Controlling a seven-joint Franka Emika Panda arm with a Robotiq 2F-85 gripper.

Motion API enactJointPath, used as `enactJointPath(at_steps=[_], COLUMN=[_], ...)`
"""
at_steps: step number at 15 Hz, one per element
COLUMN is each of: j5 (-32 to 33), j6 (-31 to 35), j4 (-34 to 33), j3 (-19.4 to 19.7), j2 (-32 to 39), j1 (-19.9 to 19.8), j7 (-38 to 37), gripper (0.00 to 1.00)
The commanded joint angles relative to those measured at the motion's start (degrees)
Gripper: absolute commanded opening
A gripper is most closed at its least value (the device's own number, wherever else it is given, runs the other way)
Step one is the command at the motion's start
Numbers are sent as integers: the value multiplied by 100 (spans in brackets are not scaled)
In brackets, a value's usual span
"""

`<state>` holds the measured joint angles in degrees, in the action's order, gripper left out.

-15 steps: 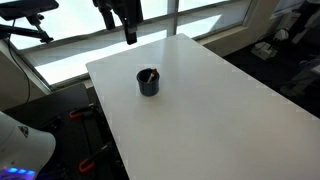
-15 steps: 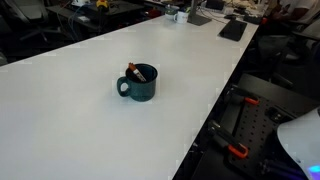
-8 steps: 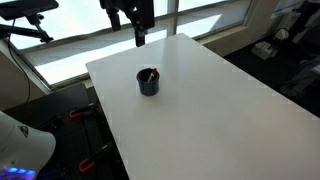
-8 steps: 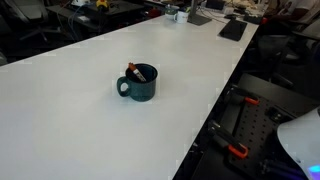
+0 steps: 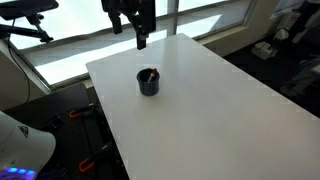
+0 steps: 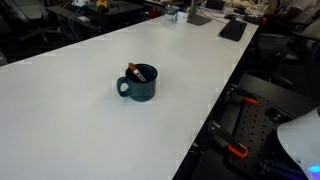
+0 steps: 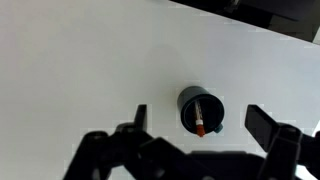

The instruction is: Put the marker on the table

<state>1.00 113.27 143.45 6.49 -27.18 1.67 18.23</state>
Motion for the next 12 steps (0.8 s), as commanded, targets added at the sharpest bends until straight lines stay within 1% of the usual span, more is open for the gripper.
enactJointPath(at_steps=[1,2,7,12], j5=[-119,-128,-96,-387], j6=[18,25,166,-39], j4=[-364,-427,-804,-1513], j3=[37,34,20,-73], j2=[669,810,1541,2375], j1=[97,104,108,42], j7=[397,494,1441,2245], gripper=[100,100,100,100])
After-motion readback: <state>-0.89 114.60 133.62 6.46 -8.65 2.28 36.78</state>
